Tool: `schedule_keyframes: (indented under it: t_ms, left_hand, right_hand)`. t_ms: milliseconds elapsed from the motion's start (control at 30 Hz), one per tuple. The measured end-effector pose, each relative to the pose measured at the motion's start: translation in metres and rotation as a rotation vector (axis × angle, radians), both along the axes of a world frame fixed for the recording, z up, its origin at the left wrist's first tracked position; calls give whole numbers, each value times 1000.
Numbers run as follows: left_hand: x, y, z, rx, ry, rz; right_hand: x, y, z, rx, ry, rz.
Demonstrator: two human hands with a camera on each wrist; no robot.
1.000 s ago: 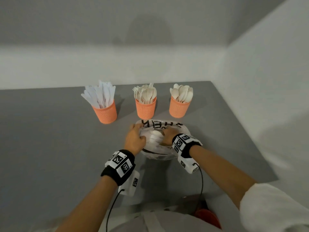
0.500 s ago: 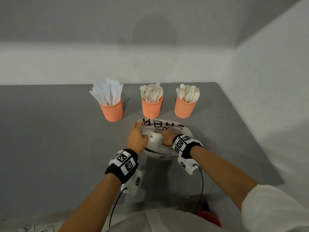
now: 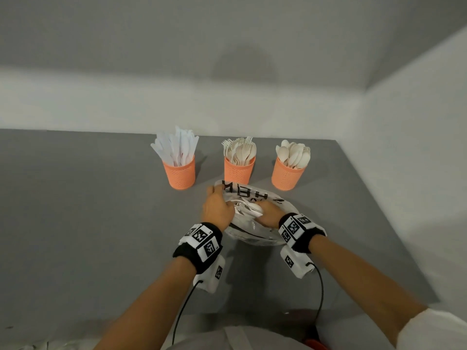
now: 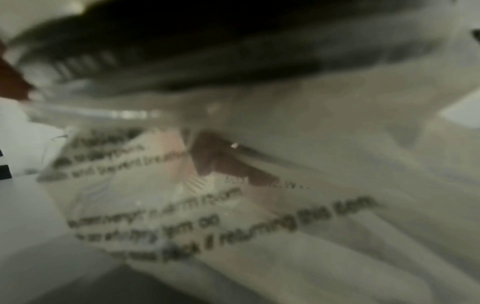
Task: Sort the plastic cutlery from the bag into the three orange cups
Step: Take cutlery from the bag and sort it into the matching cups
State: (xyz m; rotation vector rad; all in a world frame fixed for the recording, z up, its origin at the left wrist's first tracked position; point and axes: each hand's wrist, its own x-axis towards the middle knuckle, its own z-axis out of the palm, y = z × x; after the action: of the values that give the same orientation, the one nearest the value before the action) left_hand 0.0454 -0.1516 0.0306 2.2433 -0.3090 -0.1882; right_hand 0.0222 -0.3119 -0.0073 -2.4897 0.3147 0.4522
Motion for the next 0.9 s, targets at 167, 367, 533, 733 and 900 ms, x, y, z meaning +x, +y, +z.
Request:
schedule_keyframes:
  t_ms: [167, 367, 533, 733, 900]
  left_hand:
    - [4, -7, -2, 6, 13, 47]
    - [6, -16, -5, -190, 117, 10]
    - [13, -13, -5, -143, 220, -150]
    - [19, -4, 22, -378, -77, 60]
    - [9, 6, 46, -943, 648, 121]
  right_hand:
    - [-11, 4, 21, 119, -133, -69]
    - [-14, 15, 52, 423, -249, -268]
    - [3, 13, 87, 622, -358, -424]
    - [17, 21, 133, 1169, -560, -596]
    - [29, 50, 135, 1279, -671, -587]
